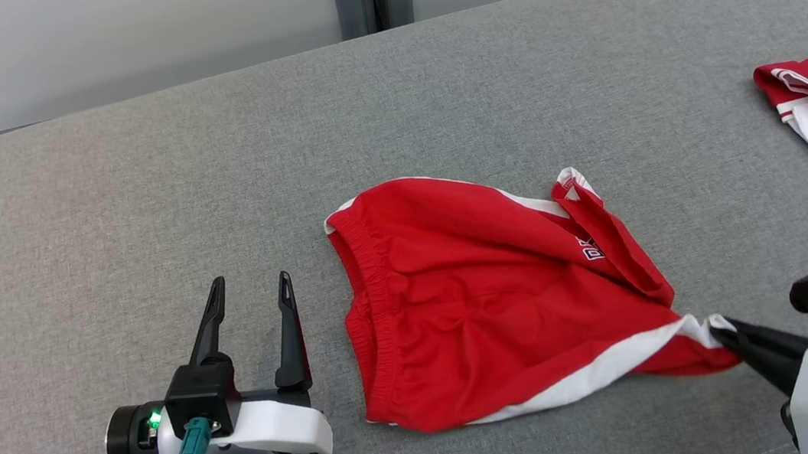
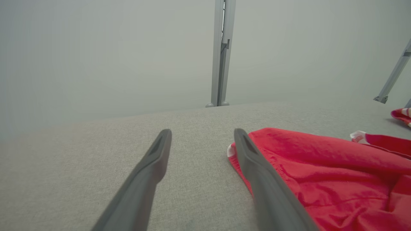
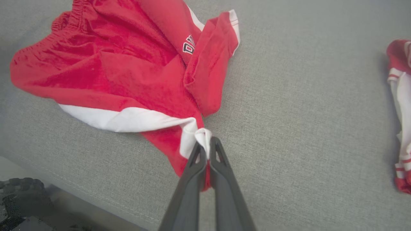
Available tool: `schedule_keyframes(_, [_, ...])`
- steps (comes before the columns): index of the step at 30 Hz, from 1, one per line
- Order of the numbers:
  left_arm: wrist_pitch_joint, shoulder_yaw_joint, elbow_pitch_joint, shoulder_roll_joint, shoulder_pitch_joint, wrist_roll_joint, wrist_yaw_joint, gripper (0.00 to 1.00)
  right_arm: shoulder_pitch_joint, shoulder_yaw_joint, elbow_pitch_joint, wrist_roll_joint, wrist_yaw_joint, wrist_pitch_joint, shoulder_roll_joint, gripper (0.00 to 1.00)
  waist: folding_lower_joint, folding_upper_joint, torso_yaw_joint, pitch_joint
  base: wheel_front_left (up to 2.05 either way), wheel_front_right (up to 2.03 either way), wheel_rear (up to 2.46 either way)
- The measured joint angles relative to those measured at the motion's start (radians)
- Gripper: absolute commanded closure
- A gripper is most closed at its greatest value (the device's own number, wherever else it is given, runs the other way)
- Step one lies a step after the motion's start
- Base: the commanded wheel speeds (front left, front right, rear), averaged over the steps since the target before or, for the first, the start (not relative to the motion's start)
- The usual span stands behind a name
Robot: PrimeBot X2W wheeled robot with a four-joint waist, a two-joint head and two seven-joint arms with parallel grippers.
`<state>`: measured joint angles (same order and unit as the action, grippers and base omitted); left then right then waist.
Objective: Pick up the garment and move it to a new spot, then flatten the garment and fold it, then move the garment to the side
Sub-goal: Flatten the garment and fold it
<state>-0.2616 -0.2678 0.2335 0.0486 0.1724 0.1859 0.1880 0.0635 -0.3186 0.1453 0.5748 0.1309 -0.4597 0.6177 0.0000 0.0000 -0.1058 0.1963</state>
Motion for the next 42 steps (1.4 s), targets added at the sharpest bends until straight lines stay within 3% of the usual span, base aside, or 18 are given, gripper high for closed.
schedule_keyframes(3, [0.0,0.0,0.003,0.0,0.0,0.0,-0.003,0.0,-0.019,0.005,-0.029,0.012,0.0,-0.016,-0.013,1.0,0.0,0.0,0.002,0.0,0.0,0.0,0.0])
schedule_keyframes(4, [0.0,0.001,0.004,0.0,0.001,-0.001,-0.003,0.0,-0.037,0.021,-0.051,0.016,0.001,-0.041,-0.023,0.76,0.0,0.0,0.004,0.001,0.0,0.0,0.0])
schedule_keyframes(5, [0.0,0.002,0.005,0.0,0.001,-0.002,-0.003,0.0,-0.04,0.03,-0.061,0.016,-0.001,-0.047,-0.033,0.0,0.0,0.0,0.005,0.001,0.0,0.0,0.0])
schedule_keyframes(14, [0.0,0.018,0.009,0.0,0.0,-0.01,-0.009,0.0,-0.026,0.132,-0.018,-0.02,0.0,-0.027,-0.099,0.0,0.0,0.0,0.001,-0.004,0.0,0.0,0.0])
schedule_keyframes(21, [0.0,0.017,0.01,0.0,-0.002,-0.017,-0.011,0.0,0.053,0.279,0.002,-0.093,0.0,0.25,-0.249,0.0,0.0,0.0,0.0,-0.008,0.0,0.0,0.0])
schedule_keyframes(28, [0.0,0.011,0.008,0.0,-0.026,-0.029,-0.021,0.0,0.036,0.359,-0.078,-0.116,0.0,0.509,-0.39,0.0,0.0,0.0,0.001,-0.008,0.0,0.0,0.0])
schedule_keyframes(34, [0.0,0.019,0.0,0.0,-0.047,-0.04,-0.033,0.0,-0.01,0.358,-0.168,-0.123,0.0,0.617,-0.434,0.0,0.0,0.0,-0.007,-0.001,0.0,0.0,0.0])
schedule_keyframes(42, [0.0,0.032,-0.008,0.0,-0.046,-0.053,-0.051,0.0,0.011,0.333,-0.222,-0.108,0.0,0.661,-0.43,0.0,0.0,0.0,-0.015,0.007,0.0,0.0,0.0])
